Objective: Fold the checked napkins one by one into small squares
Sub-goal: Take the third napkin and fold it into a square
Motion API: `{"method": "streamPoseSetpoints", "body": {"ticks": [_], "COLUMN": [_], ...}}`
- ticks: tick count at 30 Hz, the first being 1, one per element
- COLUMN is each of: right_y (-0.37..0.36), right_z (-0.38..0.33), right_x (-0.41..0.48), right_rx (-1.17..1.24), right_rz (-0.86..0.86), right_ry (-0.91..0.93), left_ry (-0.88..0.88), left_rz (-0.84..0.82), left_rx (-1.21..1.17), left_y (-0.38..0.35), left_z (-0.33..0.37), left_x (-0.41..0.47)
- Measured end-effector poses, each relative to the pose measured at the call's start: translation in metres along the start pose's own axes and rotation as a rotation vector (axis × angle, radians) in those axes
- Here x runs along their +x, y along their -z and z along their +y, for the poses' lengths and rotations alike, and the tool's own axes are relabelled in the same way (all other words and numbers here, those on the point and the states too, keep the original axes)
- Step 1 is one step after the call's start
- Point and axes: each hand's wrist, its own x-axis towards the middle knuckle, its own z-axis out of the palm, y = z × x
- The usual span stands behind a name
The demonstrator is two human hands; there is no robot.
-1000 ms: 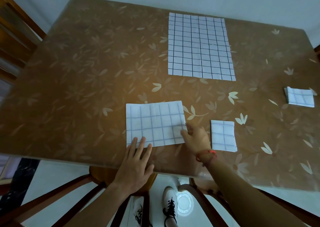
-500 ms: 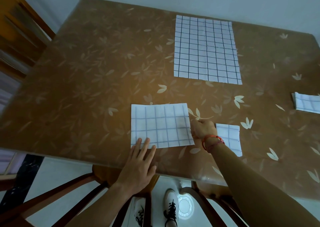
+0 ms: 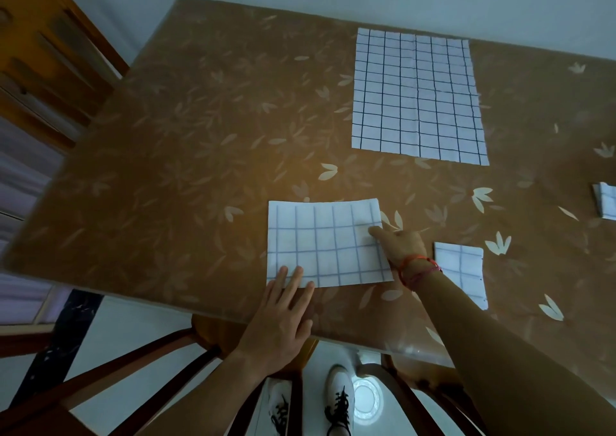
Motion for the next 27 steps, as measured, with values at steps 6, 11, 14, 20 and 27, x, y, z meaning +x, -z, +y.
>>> {"method": "streamPoseSetpoints", "body": {"ticks": [6, 11, 14, 20, 27], "right_y": [0.0, 0.005, 0.009, 0.015, 0.004], "right_z": [0.002, 0.009, 0.015, 0.03, 0.045], "right_x": [0.008, 0.005, -0.004, -0.034, -0.069], "right_rx": [-0.107, -0.082, -0.016, 0.239, 0.682], "right_rz": [0.024, 0.02, 0.041, 0.092, 0.012], "right_ry": [0.016, 0.019, 0.017, -0.087, -0.273], "left_ry": [0.004, 0.009, 0.037, 0.054, 0.135], "left_rz": [-0.01, 0.001, 0.031, 0.093, 0.193], "left_rx": [-0.012, -0.043, -0.068, -0.099, -0.271], "left_y": [0.003, 0.006, 0.009, 0.016, 0.027], "left_z": [-0.002, -0.001, 0.004, 0.024, 0.06], "left_x": [-0.001, -0.003, -0.003, 0.01, 0.023]}}
